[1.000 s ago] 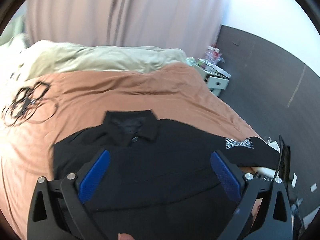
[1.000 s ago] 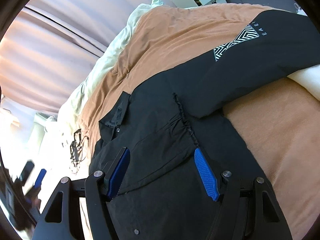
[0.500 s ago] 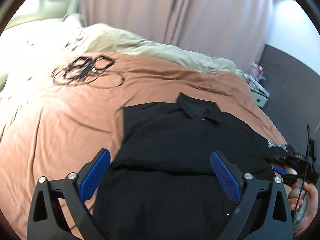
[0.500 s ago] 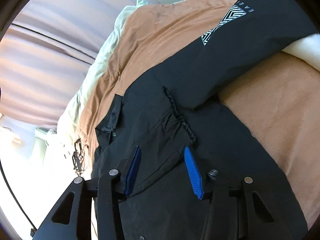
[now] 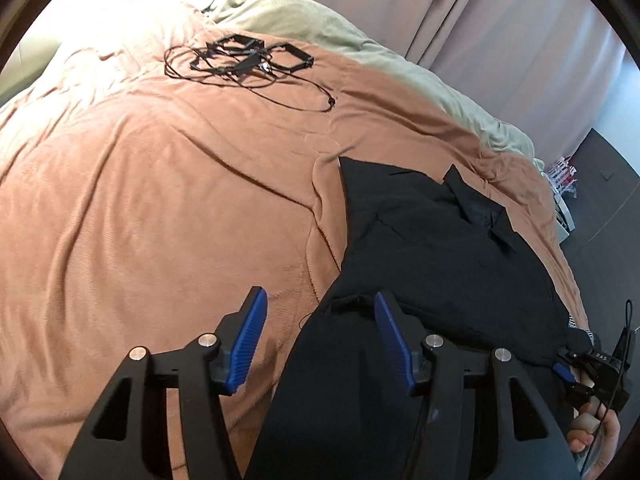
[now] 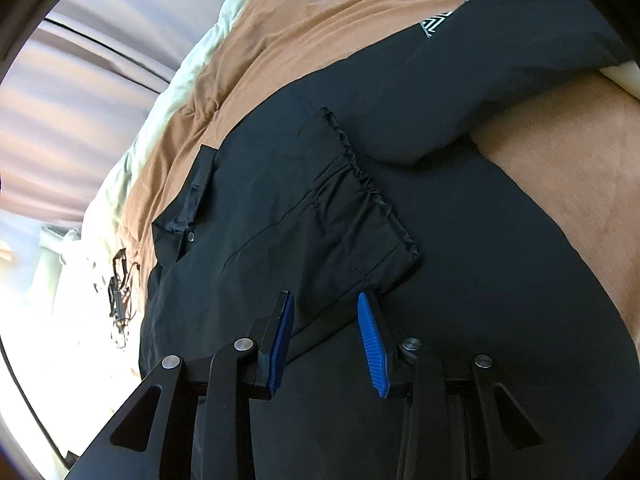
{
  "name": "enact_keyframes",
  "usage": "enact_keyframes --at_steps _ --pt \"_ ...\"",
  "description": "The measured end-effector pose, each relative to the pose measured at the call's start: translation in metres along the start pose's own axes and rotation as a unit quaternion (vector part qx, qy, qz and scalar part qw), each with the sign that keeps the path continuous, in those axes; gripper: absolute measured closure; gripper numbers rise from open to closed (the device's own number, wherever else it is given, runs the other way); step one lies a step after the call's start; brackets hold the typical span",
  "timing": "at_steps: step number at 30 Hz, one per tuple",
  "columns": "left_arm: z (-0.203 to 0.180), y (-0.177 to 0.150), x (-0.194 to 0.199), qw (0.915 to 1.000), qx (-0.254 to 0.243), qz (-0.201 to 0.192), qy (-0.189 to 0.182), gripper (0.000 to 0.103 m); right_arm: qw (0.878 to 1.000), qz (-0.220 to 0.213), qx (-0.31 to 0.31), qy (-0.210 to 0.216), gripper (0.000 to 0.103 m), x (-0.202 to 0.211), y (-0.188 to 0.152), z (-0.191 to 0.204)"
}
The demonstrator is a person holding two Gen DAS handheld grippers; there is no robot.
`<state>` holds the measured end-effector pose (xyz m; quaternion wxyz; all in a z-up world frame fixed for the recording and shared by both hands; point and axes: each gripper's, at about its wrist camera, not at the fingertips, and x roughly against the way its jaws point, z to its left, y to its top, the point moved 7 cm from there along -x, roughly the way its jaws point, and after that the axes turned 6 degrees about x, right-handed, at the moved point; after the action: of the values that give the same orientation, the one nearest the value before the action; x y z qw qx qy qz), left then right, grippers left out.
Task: Fold large clothes
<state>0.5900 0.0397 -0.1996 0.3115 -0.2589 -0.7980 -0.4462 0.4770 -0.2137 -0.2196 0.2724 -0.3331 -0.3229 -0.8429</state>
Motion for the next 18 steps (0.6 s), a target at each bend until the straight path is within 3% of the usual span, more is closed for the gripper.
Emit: enact_keyframes --at_steps 2,4,13,16,18 --pt "0.0 -0.003 -0.008 1.0 -0.003 0.008 0.005 0.052 1.0 -0.002 -0.007 -0.002 0.085 -0.004 0.002 -0.005" --pt "0.0 -0.006 -0.014 0.9998 -0.006 0.015 0.01 0.053 1.0 -0.006 -0.022 0.003 0.093 -0.005 0.003 -0.014" --pt "0.01 -0.014 -0.035 0.999 0.016 0.035 0.023 0.056 0.998 -0.027 -0.034 0.036 0.094 -0.018 0.023 -0.012" --pt "0.005 -0.012 -0.033 0.9991 0.005 0.029 0.031 0.056 0.999 -0.035 -0.026 0.026 0.094 -0.02 0.03 -0.005" --pt "0.003 -0.008 -0.028 0.9991 0.0 0.018 0.037 0.056 0.999 -0.041 -0.021 0.021 0.086 -0.015 0.032 0.0"
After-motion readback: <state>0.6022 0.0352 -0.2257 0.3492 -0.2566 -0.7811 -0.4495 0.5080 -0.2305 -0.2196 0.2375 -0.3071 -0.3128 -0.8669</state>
